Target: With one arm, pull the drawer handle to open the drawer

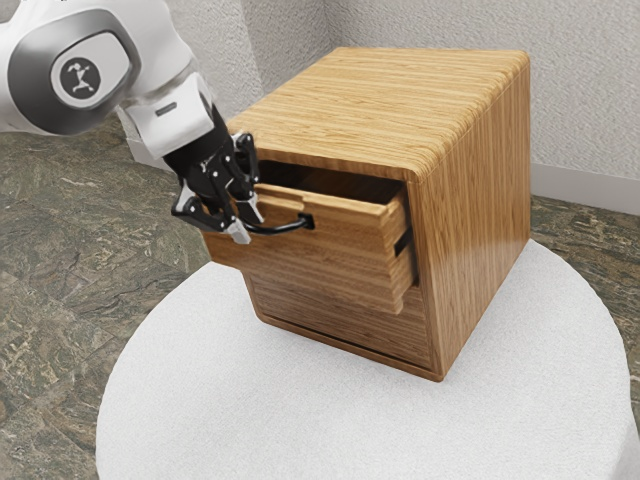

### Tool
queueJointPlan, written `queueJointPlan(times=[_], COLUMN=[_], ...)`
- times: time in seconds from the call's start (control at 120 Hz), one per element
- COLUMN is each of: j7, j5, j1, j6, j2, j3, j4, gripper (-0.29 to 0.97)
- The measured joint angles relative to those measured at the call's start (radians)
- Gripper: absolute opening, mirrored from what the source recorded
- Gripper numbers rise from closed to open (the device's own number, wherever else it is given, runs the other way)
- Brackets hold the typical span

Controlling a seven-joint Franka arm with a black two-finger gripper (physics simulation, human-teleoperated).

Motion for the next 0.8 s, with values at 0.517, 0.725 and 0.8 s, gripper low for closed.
queueJointPlan(times=[0.517,0.725,0.8], j7=[-0.035,-0.045,-0.048], j5=[-0.003,-0.004,-0.005], j1=[-0.008,-0.009,-0.01], j6=[-0.01,-0.017,-0.019], j2=[-0.126,-0.163,-0.177], j3=[-0.003,-0.004,-0.004], j4=[-0.134,-0.167,-0.18], gripper=[0.04,0.08,0.07])
